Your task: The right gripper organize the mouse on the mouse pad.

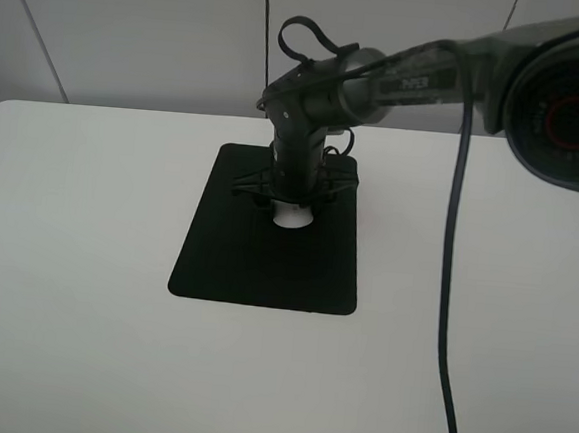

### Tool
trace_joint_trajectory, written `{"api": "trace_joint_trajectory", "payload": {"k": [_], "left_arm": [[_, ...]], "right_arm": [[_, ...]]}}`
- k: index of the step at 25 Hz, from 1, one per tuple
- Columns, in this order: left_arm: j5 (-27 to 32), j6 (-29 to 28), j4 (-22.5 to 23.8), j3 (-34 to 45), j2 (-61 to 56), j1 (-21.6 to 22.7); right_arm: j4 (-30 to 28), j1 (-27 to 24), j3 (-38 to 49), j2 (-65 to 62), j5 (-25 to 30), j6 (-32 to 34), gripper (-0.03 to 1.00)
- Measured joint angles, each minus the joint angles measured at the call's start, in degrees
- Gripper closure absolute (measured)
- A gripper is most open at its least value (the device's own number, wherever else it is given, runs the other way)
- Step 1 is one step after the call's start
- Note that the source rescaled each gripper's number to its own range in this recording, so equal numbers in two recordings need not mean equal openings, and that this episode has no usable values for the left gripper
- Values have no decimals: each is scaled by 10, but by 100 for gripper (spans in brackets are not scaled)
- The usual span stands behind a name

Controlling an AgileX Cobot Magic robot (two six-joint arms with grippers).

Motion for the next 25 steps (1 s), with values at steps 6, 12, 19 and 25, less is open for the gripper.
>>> {"api": "trace_joint_trajectory", "payload": {"k": [6,12,19,25], "left_arm": [[0,0,0,0,0,0],[0,0,0,0,0,0],[0,0,0,0,0,0],[0,0,0,0,0,0]], "right_arm": [[2,0,-7,2,7,0,96],[4,0,-7,2,9,0,79],[2,-2,-8,2,18,0,4],[16,-1,-38,2,65,0,0]]}}
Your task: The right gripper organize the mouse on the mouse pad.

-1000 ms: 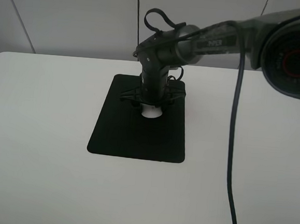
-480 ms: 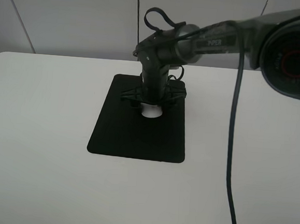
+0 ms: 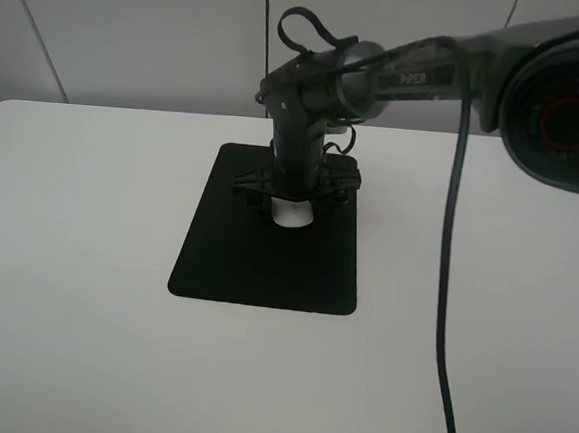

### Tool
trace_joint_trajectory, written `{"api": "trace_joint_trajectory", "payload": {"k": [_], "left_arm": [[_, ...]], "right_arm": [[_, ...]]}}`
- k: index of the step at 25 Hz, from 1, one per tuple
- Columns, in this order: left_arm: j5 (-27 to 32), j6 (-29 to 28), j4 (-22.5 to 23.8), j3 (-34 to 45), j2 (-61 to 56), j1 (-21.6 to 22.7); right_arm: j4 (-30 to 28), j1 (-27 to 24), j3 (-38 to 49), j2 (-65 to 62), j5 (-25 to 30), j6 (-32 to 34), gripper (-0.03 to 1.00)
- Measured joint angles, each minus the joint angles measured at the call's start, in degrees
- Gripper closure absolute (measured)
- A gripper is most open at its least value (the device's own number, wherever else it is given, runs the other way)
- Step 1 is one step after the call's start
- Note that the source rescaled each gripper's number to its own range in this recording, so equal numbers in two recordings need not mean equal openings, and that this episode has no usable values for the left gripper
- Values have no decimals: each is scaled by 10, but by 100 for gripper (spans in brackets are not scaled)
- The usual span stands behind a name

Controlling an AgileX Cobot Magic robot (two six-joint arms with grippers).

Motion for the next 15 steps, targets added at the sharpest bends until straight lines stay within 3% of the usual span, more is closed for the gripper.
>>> {"api": "trace_joint_trajectory", "payload": {"k": [5,15], "left_arm": [[0,0,0,0,0,0],[0,0,0,0,0,0]], "right_arm": [[8,1,-48,-15,61,-3,-3],[18,1,-52,-95,106,-74,-3]]}}
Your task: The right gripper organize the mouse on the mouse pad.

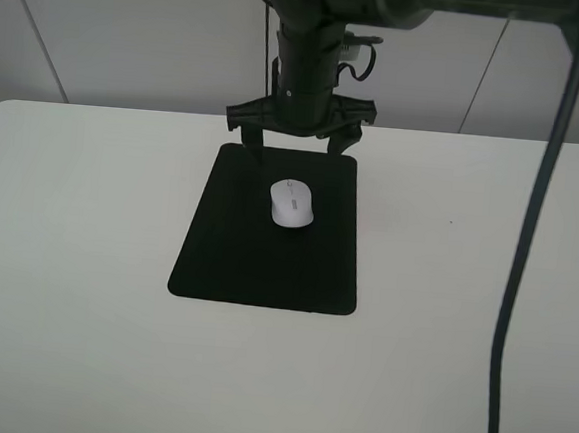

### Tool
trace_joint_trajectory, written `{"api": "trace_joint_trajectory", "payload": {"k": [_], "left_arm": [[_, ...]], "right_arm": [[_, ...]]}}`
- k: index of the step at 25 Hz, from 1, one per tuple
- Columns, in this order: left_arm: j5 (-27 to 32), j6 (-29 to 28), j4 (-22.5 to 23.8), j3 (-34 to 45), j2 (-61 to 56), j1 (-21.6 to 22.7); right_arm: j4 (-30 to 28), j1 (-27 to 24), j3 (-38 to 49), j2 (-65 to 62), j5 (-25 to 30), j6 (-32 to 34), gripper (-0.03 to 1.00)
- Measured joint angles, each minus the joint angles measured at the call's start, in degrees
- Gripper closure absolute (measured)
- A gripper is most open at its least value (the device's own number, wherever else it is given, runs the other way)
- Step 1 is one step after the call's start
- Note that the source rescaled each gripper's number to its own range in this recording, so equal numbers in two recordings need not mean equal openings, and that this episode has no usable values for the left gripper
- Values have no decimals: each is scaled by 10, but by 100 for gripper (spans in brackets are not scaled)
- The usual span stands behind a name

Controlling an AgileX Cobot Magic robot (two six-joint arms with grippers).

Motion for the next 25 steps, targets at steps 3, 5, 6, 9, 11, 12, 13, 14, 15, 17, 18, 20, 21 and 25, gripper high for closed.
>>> {"api": "trace_joint_trajectory", "payload": {"k": [3,5,6,9,11,12,13,14,15,17,18,20,21,25], "left_arm": [[0,0,0,0,0,0],[0,0,0,0,0,0],[0,0,0,0,0,0],[0,0,0,0,0,0],[0,0,0,0,0,0],[0,0,0,0,0,0],[0,0,0,0,0,0],[0,0,0,0,0,0],[0,0,0,0,0,0],[0,0,0,0,0,0],[0,0,0,0,0,0],[0,0,0,0,0,0],[0,0,0,0,0,0],[0,0,0,0,0,0]], "right_arm": [[19,0,-1,-12,24,-44,-3],[29,0,-1,-14,31,-60,-3],[41,0,-1,-15,36,-75,-3],[63,-1,-1,-23,51,-93,-3],[67,-6,-1,-28,60,-95,-3],[67,-8,-1,-32,63,-95,-3],[65,-10,-1,-34,64,-96,-3],[63,-14,-1,-38,65,-99,-3],[60,-17,-1,-41,66,-102,-3],[60,-24,4,-48,65,-104,-3],[60,-29,16,-56,65,-104,-3],[65,-39,61,-80,63,-104,-3],[70,-46,90,-94,54,-104,-3],[80,-89,205,-156,2,-98,-3]]}}
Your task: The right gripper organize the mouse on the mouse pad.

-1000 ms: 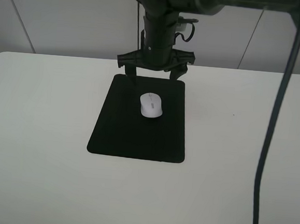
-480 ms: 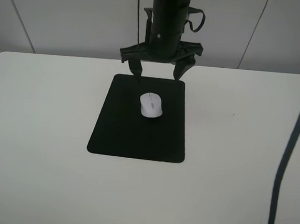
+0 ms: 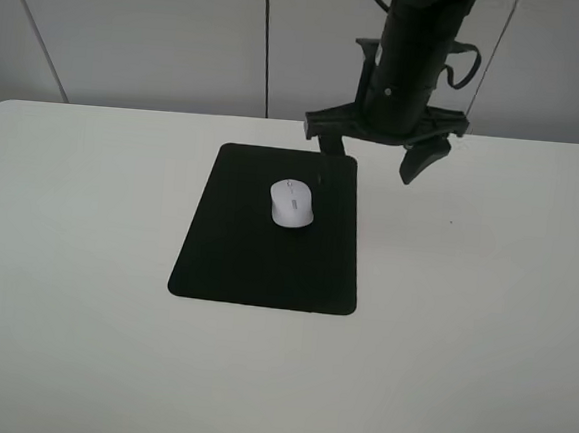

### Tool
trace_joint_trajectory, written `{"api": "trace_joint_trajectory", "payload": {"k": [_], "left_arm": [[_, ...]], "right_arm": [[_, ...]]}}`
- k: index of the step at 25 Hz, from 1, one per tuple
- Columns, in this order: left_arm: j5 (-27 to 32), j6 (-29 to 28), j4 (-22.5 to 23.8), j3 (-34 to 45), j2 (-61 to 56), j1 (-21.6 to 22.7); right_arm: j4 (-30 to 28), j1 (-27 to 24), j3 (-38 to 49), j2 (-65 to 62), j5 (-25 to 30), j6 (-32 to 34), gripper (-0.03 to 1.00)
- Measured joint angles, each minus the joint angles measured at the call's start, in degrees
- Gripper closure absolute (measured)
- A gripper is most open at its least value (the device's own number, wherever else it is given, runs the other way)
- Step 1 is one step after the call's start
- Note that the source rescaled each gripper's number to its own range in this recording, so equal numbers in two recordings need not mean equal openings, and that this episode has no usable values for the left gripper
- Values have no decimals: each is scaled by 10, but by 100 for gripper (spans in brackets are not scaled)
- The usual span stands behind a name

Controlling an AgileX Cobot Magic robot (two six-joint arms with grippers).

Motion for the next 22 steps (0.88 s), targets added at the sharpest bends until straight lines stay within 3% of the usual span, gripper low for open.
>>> {"api": "trace_joint_trajectory", "payload": {"k": [6,13,22], "left_arm": [[0,0,0,0,0,0],[0,0,0,0,0,0],[0,0,0,0,0,0]], "right_arm": [[-1,-96,166,-113,-43,4,-3],[-28,-185,277,-259,-60,6,-3],[-34,-205,367,-530,-57,-20,-3]]}}
